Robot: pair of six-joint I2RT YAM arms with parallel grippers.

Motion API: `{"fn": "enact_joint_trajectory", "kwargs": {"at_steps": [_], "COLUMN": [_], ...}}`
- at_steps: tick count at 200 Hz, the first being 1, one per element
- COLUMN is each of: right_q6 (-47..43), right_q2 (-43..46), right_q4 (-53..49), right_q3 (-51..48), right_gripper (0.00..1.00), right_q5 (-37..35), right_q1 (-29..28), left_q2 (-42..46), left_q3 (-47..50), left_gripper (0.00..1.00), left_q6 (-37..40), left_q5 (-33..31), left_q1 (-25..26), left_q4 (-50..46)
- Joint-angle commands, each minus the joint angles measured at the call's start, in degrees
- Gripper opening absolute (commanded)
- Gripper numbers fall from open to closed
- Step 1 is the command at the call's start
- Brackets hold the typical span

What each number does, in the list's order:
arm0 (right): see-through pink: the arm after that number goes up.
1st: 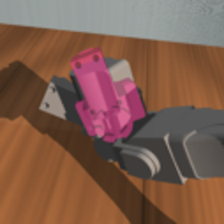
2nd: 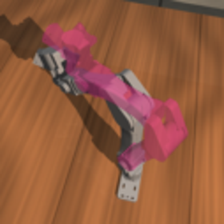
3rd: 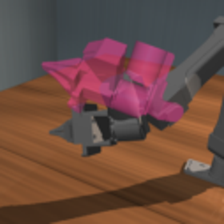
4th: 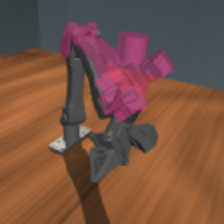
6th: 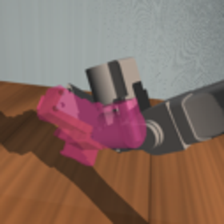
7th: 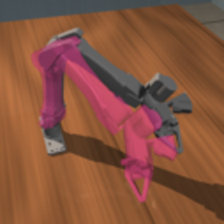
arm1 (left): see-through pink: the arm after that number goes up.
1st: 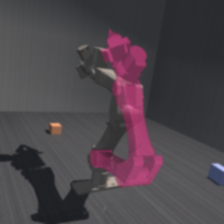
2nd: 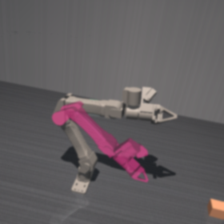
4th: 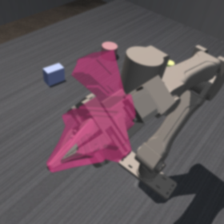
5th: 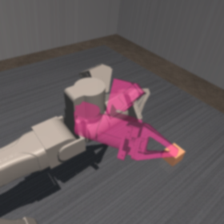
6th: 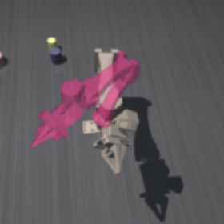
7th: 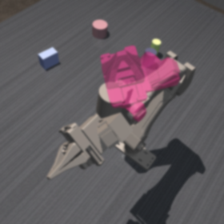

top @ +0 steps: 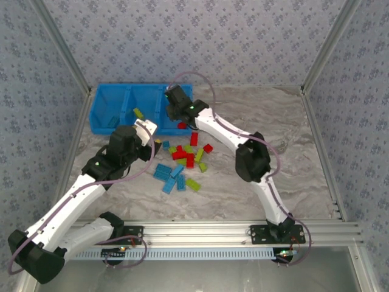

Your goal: Sort the legos into containers by color

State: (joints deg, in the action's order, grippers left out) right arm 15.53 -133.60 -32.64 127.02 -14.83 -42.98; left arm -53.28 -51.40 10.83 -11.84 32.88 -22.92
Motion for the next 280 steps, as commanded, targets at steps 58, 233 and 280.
{"fn": "enact_joint_trajectory", "kwargs": {"at_steps": [58,233,280], "right_q6": [-3.21,6.97,8.32], "right_q2": [-3.82,75.81,75.68], "right_q4": [-18.16,2.76,3.07], "right_q3": [14.72,-76.33,-78.02], "right_gripper": [0.47,0.79,0.81], "right_q5": [0.8,15.79,15.72], "right_q1": [0.63,-2.11,-2.12], "left_q2": [-1.79,-7.24,-11.55], "left_q3": [-2.11,5.43,10.04], "left_gripper": [0.73,0.7,0.7], "left_q6": [-0.35,-77.29,-87.2], "left_q5": [-0.11,8.68,3.34], "left_q1": [-0.23,0.78,2.64], "left_q4": [-0.29,-8.33,-7.66]}}
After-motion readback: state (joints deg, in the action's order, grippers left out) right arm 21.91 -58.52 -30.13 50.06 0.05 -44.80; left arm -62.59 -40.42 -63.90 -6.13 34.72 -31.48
